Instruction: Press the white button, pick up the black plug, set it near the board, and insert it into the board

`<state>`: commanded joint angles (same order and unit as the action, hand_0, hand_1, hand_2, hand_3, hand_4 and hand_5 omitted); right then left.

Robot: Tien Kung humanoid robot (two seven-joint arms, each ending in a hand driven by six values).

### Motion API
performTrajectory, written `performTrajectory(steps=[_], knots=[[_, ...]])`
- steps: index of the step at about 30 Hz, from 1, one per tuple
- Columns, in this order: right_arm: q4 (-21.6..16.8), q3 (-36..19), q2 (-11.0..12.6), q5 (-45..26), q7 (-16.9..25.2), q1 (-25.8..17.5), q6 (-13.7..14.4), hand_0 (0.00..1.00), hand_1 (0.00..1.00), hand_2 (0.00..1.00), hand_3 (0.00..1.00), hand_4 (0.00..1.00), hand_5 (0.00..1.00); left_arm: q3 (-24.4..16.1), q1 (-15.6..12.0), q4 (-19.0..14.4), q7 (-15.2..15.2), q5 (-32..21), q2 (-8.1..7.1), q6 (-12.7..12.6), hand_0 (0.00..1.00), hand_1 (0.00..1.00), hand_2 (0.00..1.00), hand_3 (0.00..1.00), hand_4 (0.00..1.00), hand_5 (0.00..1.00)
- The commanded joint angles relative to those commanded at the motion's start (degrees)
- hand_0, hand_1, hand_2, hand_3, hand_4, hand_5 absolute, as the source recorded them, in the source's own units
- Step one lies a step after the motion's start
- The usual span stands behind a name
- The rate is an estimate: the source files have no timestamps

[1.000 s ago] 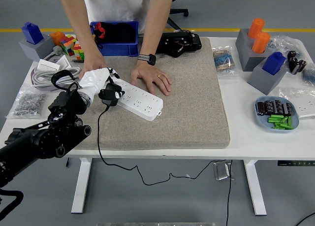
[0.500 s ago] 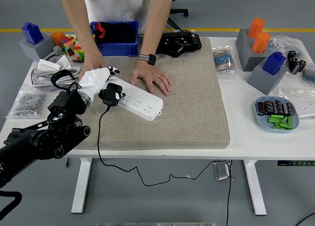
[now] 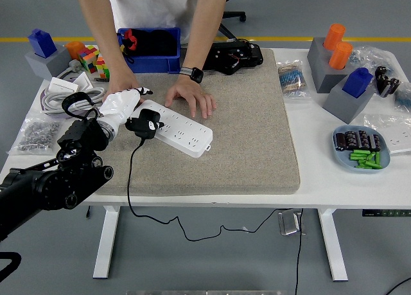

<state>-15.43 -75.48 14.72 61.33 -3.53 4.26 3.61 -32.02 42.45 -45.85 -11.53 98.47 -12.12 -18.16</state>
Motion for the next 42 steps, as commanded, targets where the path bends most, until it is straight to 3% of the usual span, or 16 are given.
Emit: performTrajectory(steps=[22, 42], knots=[[0.0, -0.4, -0.2, 0.0, 0.3, -0.1, 0.1, 0.746, 0.622, 0.622, 0.597, 0.623, 0.395, 0.7, -1.8, -4.3, 0.0, -0.1, -3.1, 0.0, 0.809, 0.847, 0.762, 0.795, 0.901, 0.398], [0.0, 0.0, -0.1, 0.0, 0.4, -0.1, 0.1, 0.745, 0.622, 0.62, 0.597, 0.62, 0.391, -0.8, -6.1, -12.2, 1.0, 1.6, -7.97, -1.4, 0.802, 0.832, 0.751, 0.771, 0.885, 0.381]])
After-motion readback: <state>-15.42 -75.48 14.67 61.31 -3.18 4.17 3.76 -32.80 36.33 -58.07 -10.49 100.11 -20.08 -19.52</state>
